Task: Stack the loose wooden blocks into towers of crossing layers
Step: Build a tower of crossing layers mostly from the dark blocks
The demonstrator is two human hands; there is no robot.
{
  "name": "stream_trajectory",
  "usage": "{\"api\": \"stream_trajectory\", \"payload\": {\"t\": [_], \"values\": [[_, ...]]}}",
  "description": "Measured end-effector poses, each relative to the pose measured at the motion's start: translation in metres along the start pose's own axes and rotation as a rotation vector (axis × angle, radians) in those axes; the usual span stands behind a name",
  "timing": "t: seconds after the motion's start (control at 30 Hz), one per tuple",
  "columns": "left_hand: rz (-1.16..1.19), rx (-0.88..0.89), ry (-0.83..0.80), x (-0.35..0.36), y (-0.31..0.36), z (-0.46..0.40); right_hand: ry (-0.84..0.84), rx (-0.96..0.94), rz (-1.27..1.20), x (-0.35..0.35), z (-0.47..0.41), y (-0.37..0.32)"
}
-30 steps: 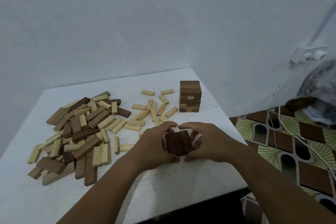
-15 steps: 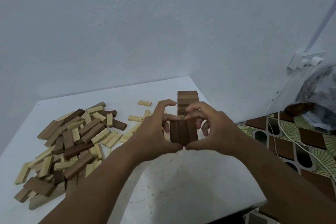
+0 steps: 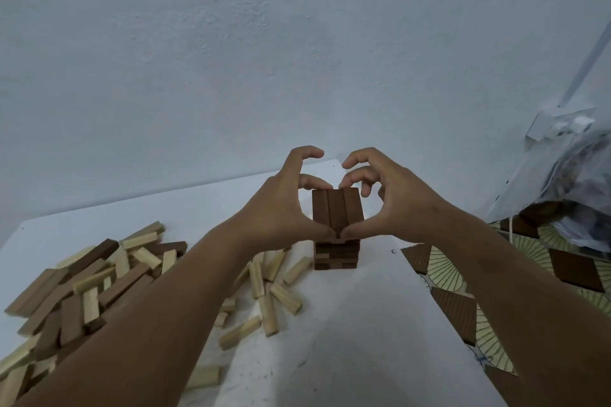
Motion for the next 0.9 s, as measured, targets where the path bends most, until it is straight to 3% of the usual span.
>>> {"api": "stream_trajectory", "payload": {"t": [0.47, 0.9], "values": [[-0.004, -0.034, -0.050, 0.014, -0.031, -0.019, -0.021, 0.035, -0.022, 0.007, -0.012, 0.040], [0.074, -0.076, 0.100, 0.011, -0.045, 0.003, 0.090, -0.050, 0.005, 0.004, 0.007, 0.048]]}}
Point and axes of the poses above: each hand's wrist, its own z-axis away from the middle knuckle, its own x-axis out of the palm, y = z × x, the point moved 6 cm from there along -z, towards the middle knuckle, and after that the axes turned 6 degrees about -y, right-handed, at the moved point
